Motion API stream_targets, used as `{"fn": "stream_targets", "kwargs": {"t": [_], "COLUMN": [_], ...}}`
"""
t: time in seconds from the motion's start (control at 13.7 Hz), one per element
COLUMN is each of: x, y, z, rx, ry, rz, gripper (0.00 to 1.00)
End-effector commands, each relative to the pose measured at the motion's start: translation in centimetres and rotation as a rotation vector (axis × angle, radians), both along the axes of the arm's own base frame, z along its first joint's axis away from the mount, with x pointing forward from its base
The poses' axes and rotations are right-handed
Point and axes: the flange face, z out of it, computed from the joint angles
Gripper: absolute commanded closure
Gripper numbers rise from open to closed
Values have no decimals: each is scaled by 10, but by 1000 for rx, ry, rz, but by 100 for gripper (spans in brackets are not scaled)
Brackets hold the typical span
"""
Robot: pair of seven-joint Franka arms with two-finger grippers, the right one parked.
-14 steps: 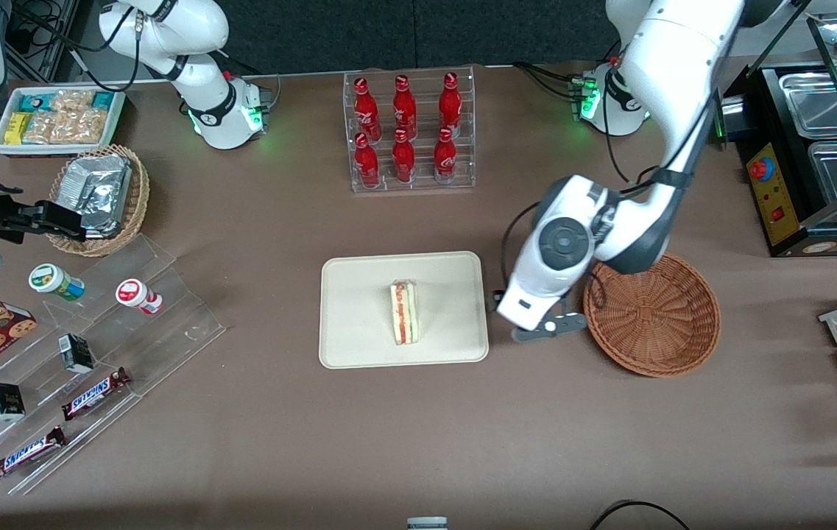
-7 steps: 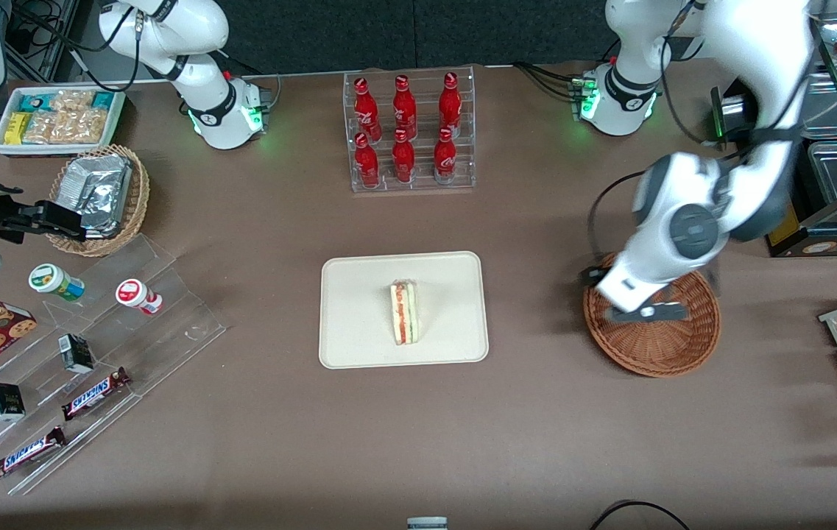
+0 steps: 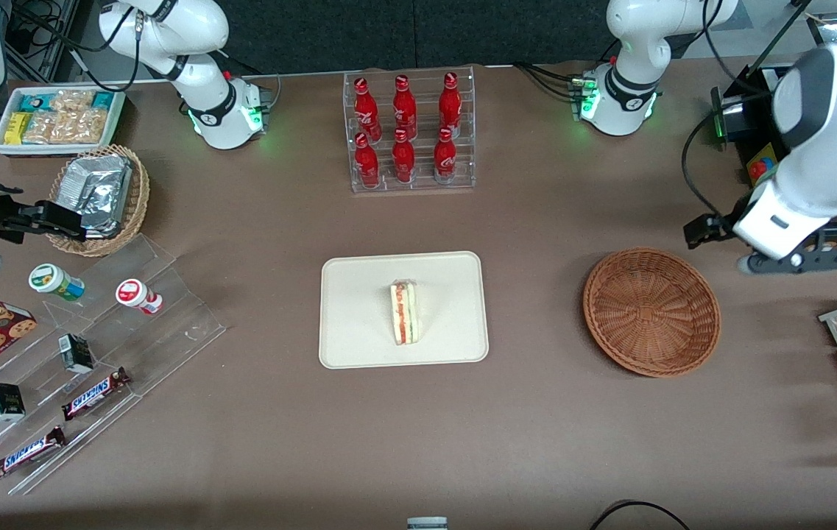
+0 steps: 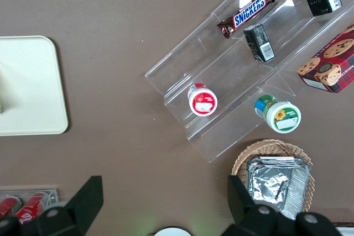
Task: Place sandwich from basket to tray
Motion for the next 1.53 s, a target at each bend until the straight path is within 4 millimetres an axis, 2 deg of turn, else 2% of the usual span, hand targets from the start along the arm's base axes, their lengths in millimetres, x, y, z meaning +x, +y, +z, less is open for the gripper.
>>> {"fn": "stream_targets", "kwargs": {"t": [0.0,0.15,0.22,0.29,0.51,0.73,1.31,1.46], "x": [-13,-13,-12,-12,-10,-10,-10,-14], "y": [-4,-4,-5,-5,-14,-12,-14,-26], "z": [41,79,92,97,88,93,92,94], "rx": [-2,-5,-7,-5,9,-2,-1,2], "ry": [15,20,9,8,42,34,37,50], "rz": [1,-2,-5,1,-13,-9,-12,-35], "gripper": [0,0,0,0,0,0,0,0]}}
